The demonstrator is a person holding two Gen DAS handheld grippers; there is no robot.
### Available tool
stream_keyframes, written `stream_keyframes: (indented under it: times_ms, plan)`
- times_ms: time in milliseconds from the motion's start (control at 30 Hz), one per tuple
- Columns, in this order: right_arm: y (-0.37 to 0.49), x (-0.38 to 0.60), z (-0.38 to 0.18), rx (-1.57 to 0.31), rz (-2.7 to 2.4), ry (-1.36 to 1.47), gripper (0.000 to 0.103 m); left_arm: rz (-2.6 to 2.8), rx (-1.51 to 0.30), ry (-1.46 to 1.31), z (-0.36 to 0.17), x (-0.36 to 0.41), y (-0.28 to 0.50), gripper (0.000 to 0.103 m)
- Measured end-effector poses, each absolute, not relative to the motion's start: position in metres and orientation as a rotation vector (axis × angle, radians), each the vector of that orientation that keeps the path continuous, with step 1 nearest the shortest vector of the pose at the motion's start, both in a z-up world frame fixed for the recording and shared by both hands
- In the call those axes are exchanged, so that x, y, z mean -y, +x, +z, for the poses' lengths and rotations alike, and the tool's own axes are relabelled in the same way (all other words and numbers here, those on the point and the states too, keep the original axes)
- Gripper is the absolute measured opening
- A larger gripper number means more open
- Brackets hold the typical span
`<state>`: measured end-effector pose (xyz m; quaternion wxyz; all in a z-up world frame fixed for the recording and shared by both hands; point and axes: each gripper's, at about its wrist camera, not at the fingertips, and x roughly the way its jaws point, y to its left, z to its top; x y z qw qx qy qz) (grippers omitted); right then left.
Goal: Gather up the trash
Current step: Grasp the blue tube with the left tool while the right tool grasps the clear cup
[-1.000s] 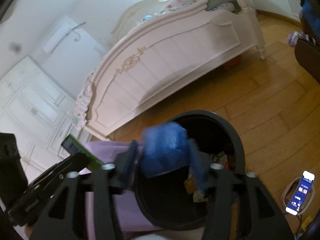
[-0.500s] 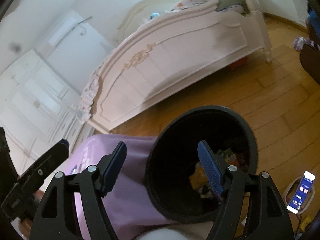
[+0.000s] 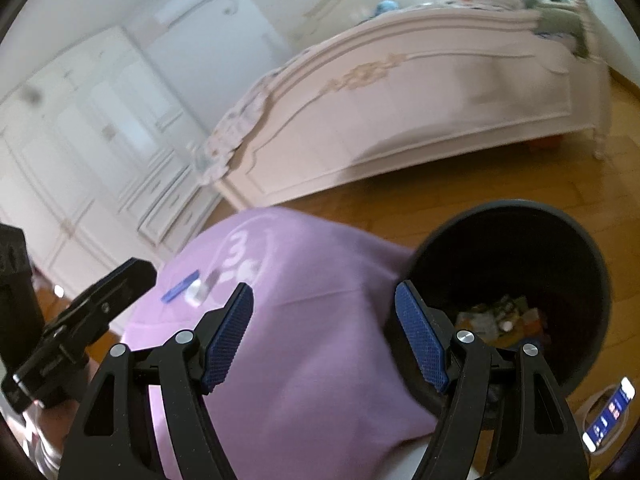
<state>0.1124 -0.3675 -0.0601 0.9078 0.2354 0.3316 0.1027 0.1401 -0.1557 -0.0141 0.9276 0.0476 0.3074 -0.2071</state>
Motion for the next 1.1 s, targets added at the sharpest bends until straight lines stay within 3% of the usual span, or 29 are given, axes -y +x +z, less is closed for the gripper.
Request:
stream_keyframes:
  times_ms: [500, 800, 900, 967, 1100]
  plan:
    - [0.154, 0.244, -0.055, -0.769, 0.37, 0.279, 0.073, -0.228, -0.707, 0.077, -0.053, 0.011, 0.191, 0.084]
    - [0.191, 0.184, -0.067, -0.818, 0.446, 0.137, 0.073, -0.262, -0.783, 0.177, -0.084, -0.012, 0.231, 0.083]
    - [0.205, 0.166, -0.071, -0.827, 0.454, 0.089, 0.073, -0.287, -0.814, 0.23, -0.096, -0.008, 0.243, 0.073]
    - [0.213, 0.157, -0.075, -0.829, 0.455, 0.047, 0.07, -0.296, -0.856, 0.231, -0.103, -0.009, 0.252, 0.059]
    - [0.23, 0.138, -0.081, -0.833, 0.45, -0.029, 0.063, -0.301, -0.879, 0.198, -0.104, -0.014, 0.258, 0.049]
